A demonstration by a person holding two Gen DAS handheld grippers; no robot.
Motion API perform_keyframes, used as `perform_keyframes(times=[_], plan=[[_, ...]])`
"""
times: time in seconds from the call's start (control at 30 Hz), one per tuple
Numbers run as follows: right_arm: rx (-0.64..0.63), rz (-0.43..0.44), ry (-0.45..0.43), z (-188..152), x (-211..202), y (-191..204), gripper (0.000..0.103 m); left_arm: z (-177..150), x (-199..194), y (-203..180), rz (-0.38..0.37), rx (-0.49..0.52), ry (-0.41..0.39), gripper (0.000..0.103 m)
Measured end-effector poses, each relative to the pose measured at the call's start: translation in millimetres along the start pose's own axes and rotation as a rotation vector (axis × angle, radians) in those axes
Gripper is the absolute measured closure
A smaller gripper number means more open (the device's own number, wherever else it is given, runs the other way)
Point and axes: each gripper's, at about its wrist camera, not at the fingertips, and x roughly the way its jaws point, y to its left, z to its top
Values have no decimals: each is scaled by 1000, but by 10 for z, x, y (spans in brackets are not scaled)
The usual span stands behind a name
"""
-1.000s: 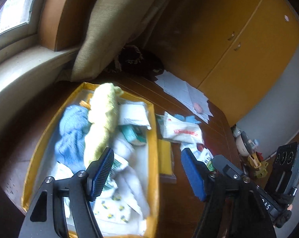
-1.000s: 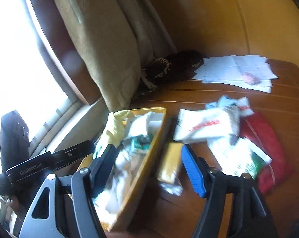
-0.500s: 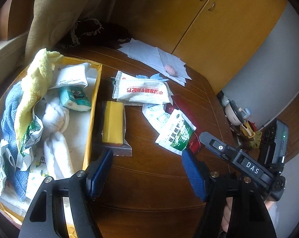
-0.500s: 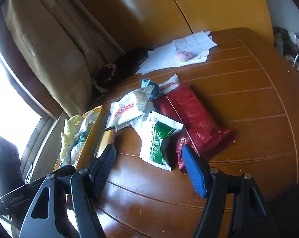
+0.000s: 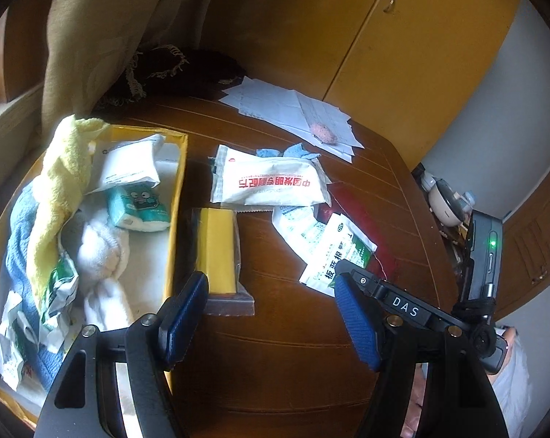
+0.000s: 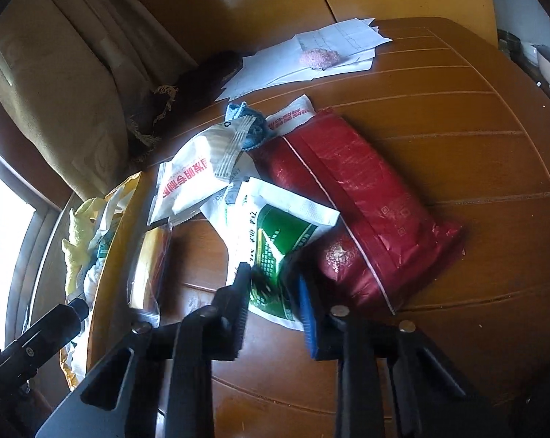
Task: Organize soft objects
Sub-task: 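Grasp the yellow sponge pack with left tool while right tool grasps the green-printed packet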
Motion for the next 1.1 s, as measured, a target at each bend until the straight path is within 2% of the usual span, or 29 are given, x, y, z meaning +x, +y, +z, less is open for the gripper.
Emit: perform_keyframes(times=[0.13, 0.2, 0.27, 0.4, 0.57, 0.63, 0.73, 0.8, 0.83, 0.9, 1.0, 1.1], plan=[[38, 59, -38, -23, -20, -98, 82, -10, 250, -8, -3, 13, 86, 28], [53, 91, -50, -28, -58, -125, 82, -19, 261, 34, 65, 19, 68, 28], [43, 90, -80, -18, -119, -125, 83, -32, 248, 52, 56, 30, 68, 28], [45, 115, -92, -11, -151, -119, 83, -26, 213, 113, 114, 20, 41, 28], [61, 143, -79, -8, -151, -146, 83, 70, 334, 152, 174, 0, 72, 28], [72, 146, -81, -10, -159, -160, 82, 98, 430, 84, 198, 43, 91, 28], [69, 157, -88, -17, -177, -152, 82, 129, 590, 18, 276, 83, 113, 28], [59, 162, -99, -20, -196, -134, 83, 146, 648, -12, 289, 100, 118, 43], [55, 161, -103, -20, -201, -140, 83, 149, 680, -15, 314, 107, 123, 44], [49, 159, -103, -21, -200, -130, 82, 136, 698, -10, 371, 125, 105, 61], [52, 181, -92, -19, -190, -138, 82, 75, 615, 42, 365, 122, 94, 68], [57, 205, -80, -21, -173, -137, 82, -32, 465, 46, 280, 109, 100, 68]])
